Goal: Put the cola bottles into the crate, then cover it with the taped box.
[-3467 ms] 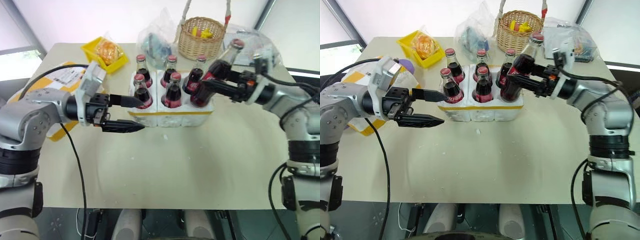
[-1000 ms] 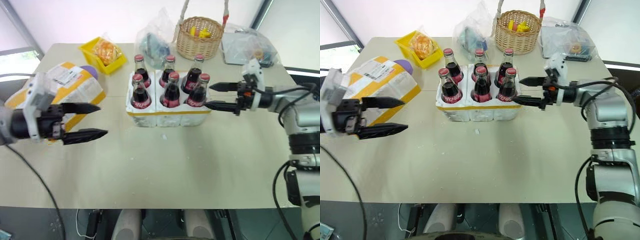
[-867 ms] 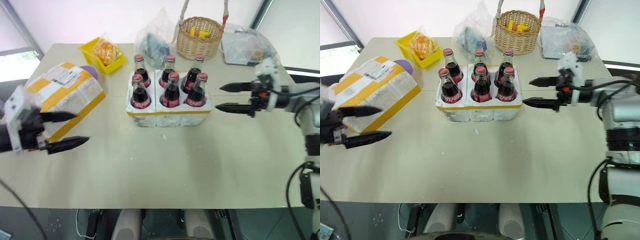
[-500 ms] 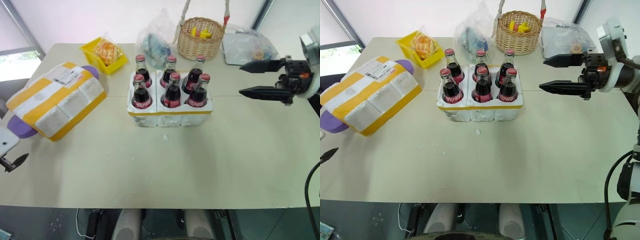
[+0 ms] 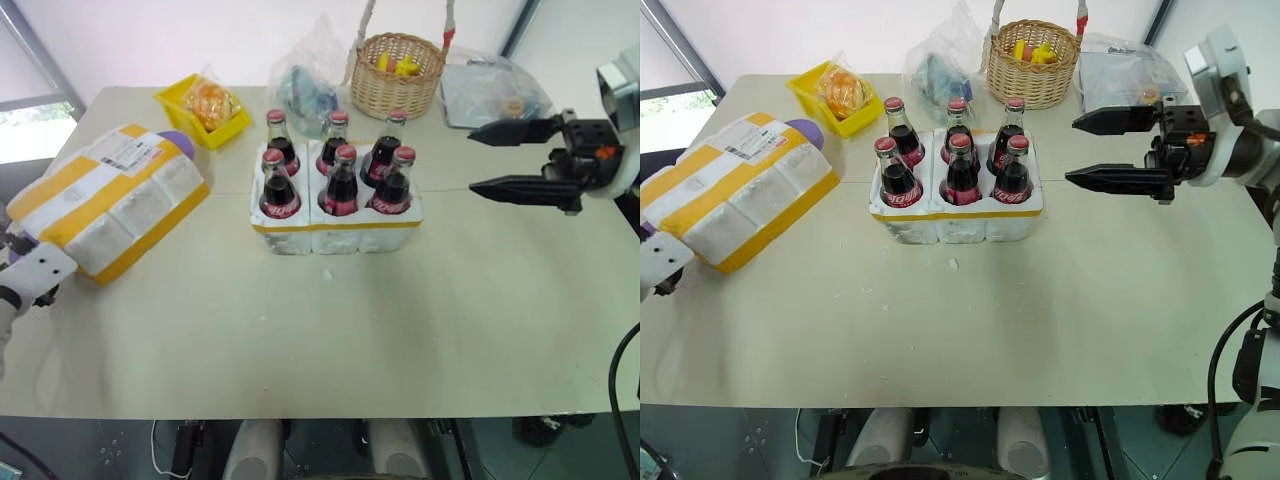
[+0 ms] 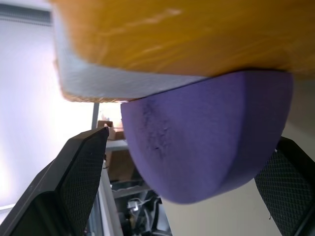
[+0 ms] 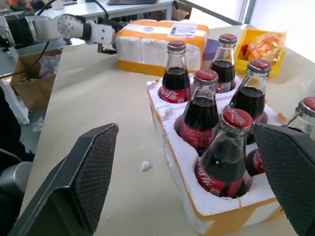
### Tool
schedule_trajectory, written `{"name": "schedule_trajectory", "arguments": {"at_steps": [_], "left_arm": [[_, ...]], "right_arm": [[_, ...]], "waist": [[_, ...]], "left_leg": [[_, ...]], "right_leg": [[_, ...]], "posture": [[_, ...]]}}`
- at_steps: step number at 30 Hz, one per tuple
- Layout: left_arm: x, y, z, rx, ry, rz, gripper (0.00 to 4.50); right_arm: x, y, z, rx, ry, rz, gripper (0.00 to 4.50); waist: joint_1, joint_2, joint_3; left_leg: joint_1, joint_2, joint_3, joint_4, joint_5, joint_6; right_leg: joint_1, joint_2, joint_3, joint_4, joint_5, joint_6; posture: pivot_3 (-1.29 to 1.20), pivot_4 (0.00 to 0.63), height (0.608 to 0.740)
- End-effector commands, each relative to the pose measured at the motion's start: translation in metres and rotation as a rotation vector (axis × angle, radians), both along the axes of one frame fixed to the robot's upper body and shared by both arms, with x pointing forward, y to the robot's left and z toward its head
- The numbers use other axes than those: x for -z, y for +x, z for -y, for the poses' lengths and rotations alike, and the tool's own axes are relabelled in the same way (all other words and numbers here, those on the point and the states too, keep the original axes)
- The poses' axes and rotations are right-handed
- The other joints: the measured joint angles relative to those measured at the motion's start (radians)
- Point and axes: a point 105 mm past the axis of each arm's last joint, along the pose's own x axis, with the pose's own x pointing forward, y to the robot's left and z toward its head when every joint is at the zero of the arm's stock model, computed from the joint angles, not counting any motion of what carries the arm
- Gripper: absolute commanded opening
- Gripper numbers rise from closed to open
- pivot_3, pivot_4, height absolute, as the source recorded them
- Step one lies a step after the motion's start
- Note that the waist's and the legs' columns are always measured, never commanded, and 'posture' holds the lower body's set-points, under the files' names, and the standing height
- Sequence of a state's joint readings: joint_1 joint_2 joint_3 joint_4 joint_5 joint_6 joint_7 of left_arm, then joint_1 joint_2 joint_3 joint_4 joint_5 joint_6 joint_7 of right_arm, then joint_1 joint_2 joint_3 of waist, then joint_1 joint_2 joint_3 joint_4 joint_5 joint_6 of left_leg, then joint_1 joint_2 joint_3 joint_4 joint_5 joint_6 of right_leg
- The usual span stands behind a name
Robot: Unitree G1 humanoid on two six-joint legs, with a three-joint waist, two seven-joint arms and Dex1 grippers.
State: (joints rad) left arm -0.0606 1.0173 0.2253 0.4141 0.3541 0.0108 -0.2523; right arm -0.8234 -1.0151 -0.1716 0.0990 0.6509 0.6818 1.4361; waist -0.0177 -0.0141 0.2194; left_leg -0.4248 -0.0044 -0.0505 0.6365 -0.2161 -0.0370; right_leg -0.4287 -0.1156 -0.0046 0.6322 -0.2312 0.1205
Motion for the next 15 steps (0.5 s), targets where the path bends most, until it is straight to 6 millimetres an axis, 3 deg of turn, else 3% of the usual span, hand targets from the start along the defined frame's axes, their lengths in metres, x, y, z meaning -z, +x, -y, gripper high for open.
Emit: {"name": "schedule_trajectory", "arguments": {"at_steps": [1, 4, 10, 15], "left_arm": [[-0.001, 0.002, -0.005, 0.000, 0.052, 0.013, 4.50], [0.006, 0.003, -0.004, 0.020, 0.074, -0.013, 3.67], [0.003, 0.007, -0.007, 0.015, 0.103, -0.002, 0.90], [-0.007, 0.011, -0.009, 0.015, 0.127, 0.009, 0.90]], "right_arm": [[-0.013, -0.007, 0.003, 0.007, 0.010, 0.062, 4.43], [-0.012, -0.007, 0.003, 0.011, 0.013, 0.061, 4.50], [-0.013, -0.006, 0.001, 0.007, 0.027, 0.059, 4.50], [-0.011, -0.005, 0.002, 0.014, 0.033, 0.055, 4.50]], "waist": [[0.001, 0.000, 0.000], [0.003, 0.000, 0.000], [0.005, 0.002, -0.002], [0.005, 0.003, -0.002]], "left_leg": [[0.000, 0.000, 0.000, 0.000, 0.000, 0.000], [0.000, 0.000, 0.000, 0.000, 0.000, 0.000], [0.001, 0.000, 0.001, 0.000, 0.000, 0.000], [0.001, 0.000, 0.001, 0.000, 0.000, 0.000]], "right_leg": [[0.000, 0.000, 0.000, 0.000, 0.000, 0.000], [0.000, 0.000, 0.000, 0.000, 0.000, 0.000], [0.000, 0.000, 0.000, 0.000, 0.000, 0.001], [0.001, 0.000, 0.000, 0.001, 0.000, 0.001]], "posture": [[0.00, 0.150, 0.737], [0.00, 0.150, 0.737], [0.00, 0.150, 0.737], [0.00, 0.150, 0.737]]}}
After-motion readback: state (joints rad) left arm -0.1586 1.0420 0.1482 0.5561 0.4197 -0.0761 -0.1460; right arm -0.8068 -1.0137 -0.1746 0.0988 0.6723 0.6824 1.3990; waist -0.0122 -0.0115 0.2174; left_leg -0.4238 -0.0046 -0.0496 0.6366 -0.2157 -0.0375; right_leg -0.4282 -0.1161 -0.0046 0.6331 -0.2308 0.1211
